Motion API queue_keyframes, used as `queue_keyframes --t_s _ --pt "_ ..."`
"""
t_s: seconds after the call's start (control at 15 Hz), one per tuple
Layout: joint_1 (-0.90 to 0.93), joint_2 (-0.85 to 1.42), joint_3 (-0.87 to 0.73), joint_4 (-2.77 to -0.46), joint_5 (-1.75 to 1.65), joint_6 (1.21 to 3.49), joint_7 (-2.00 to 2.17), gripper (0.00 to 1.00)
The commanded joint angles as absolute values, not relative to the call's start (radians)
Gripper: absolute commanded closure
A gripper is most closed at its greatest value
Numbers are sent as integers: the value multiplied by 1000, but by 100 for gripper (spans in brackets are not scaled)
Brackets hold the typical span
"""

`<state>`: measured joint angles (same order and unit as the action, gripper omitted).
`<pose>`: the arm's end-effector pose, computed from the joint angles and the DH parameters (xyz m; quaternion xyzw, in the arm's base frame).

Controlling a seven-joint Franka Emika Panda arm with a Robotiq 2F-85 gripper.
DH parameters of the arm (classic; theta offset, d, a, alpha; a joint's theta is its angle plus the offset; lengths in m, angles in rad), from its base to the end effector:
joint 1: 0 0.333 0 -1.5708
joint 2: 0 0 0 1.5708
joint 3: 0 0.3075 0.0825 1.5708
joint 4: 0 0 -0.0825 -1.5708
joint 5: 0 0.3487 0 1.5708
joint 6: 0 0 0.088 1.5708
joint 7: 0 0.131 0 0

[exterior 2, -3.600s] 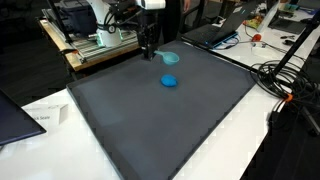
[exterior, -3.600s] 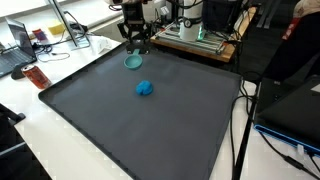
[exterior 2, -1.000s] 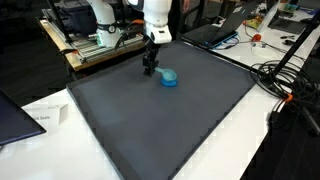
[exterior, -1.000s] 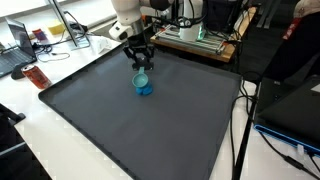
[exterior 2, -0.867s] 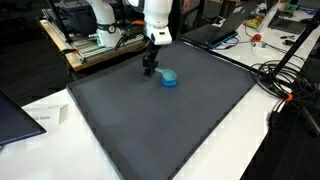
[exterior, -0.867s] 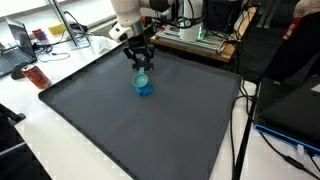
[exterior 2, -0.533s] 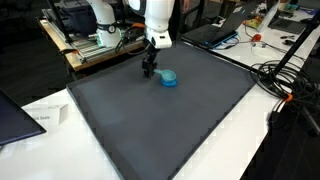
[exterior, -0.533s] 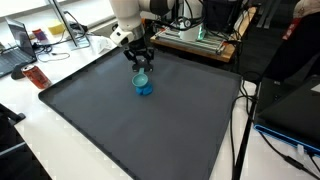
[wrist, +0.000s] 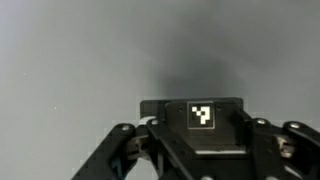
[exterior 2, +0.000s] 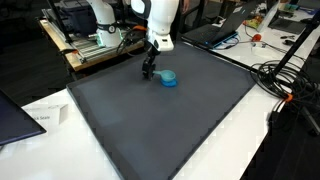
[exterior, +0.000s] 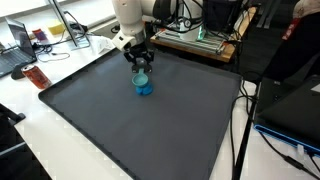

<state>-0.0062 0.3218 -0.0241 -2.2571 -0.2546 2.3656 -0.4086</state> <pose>0.4899 -0.0225 0.2016 0.9496 0.2834 -0.1213 0.0576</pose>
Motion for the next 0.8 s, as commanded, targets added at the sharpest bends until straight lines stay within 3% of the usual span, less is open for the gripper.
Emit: queue_keyframes --t_s 0.0,0.73 --pt "25 325 -30 -2226 -357 2290 -330 65" --pt "97 381 -11 -2132 -521 2095 -247 65"
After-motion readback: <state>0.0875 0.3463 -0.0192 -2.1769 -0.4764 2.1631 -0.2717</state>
